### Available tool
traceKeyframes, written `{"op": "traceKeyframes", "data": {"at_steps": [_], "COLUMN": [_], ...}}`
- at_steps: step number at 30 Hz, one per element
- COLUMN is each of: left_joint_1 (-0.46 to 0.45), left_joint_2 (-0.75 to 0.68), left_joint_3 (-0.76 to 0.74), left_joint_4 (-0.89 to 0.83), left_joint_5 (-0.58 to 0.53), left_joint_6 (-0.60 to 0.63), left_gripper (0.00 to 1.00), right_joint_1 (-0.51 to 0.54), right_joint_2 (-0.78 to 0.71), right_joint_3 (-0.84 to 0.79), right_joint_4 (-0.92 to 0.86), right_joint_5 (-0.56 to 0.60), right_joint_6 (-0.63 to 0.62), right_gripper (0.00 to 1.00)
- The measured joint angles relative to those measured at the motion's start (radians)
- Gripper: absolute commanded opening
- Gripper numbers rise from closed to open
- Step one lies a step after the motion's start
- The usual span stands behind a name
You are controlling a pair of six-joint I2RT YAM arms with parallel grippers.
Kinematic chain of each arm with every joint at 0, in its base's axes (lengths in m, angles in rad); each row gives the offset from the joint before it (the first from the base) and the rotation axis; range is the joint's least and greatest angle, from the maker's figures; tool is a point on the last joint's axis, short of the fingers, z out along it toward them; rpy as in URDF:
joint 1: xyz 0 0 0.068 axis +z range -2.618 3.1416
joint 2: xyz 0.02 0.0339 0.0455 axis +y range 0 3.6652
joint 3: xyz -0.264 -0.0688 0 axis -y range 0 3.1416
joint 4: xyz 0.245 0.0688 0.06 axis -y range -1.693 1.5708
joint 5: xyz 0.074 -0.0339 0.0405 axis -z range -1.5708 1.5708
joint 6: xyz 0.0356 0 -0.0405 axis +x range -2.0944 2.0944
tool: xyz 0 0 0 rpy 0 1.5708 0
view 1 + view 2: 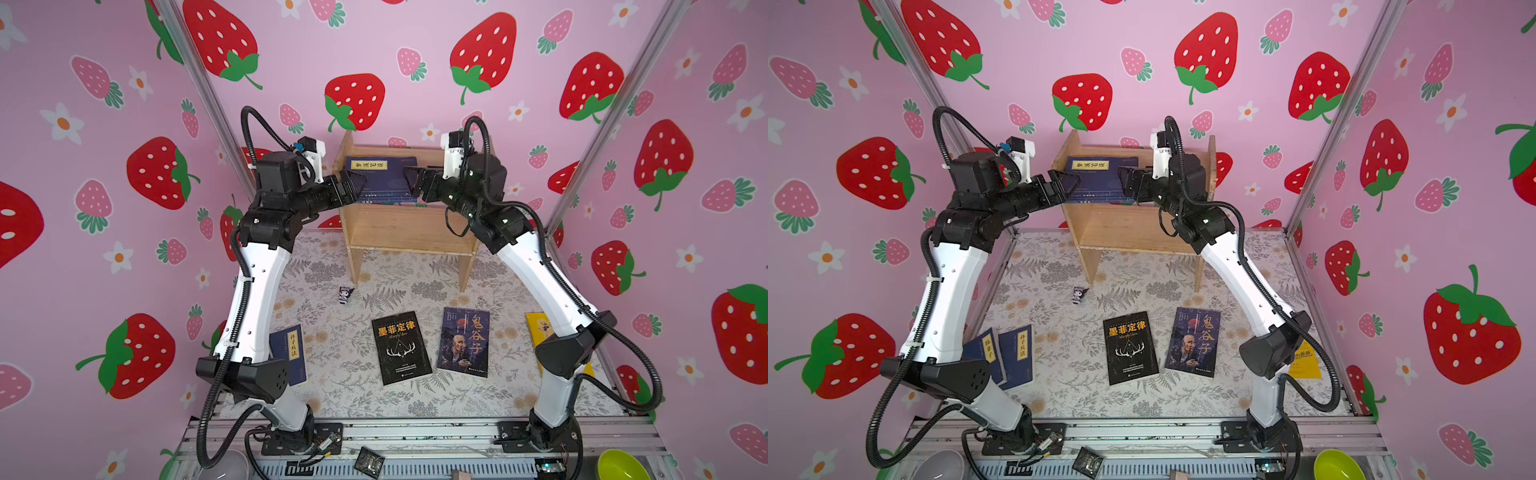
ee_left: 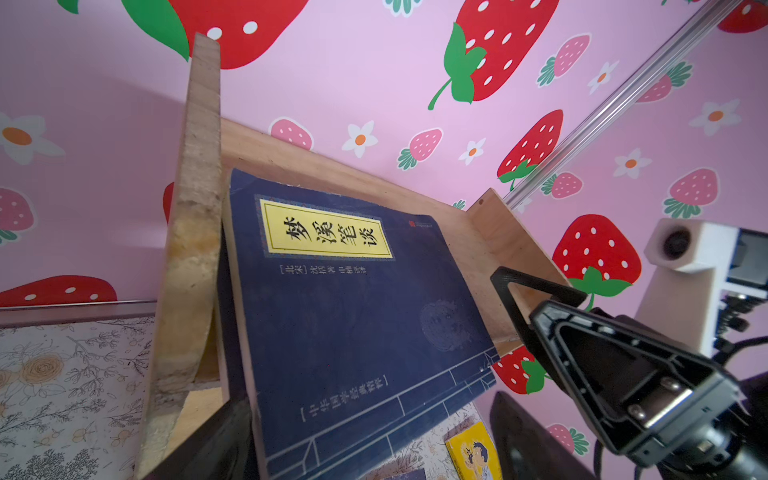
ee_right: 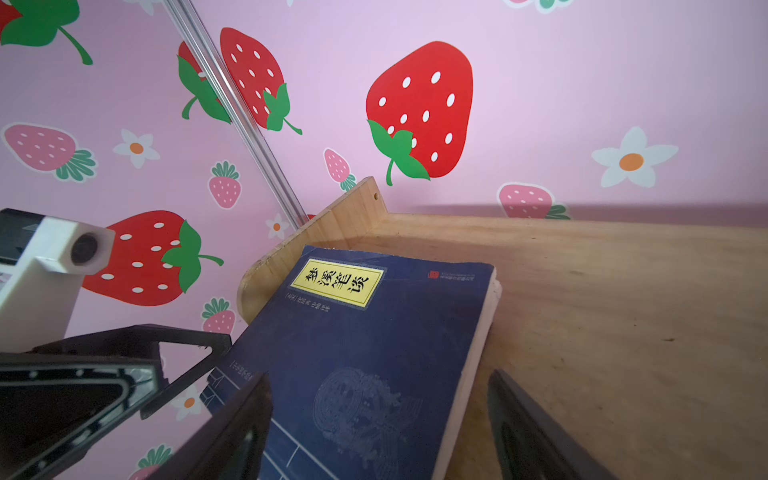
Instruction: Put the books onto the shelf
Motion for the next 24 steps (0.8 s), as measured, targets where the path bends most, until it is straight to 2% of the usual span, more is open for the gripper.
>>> {"op": "traceKeyframes", "data": {"at_steps": [10, 14, 19, 24], "left_joint_1": [0.0, 0.0, 0.013, 0.023], "left_joint_2": [0.018, -0.018, -0.138, -0.157], "left_joint_3": [0.005, -0.022, -0.133, -0.127], "left_joint_4": [0.008, -0.005, -0.019, -0.016], "left_joint_5": [0.006, -0.03, -0.065, -0.039], "left_joint_6": [-0.01, 0.07, 0.167, 0.174], "left_gripper": [0.9, 0.91, 0.92, 0.92], "right_joint_1": [0.007, 0.009, 0.011, 0.0], "right_joint_2": [0.031, 0.03, -0.014, -0.012], "right_joint_3": [0.023, 0.018, -0.065, -0.038], "right_joint_4": [-0.028, -0.025, 0.01, -0.021], "right_joint_5": [0.003, -0.011, -0.03, -0.024], "right_joint_6": [-0.002, -0.047, -0.156, -0.166], "right_gripper": [0.8, 0.81, 0.87, 0.87]}}
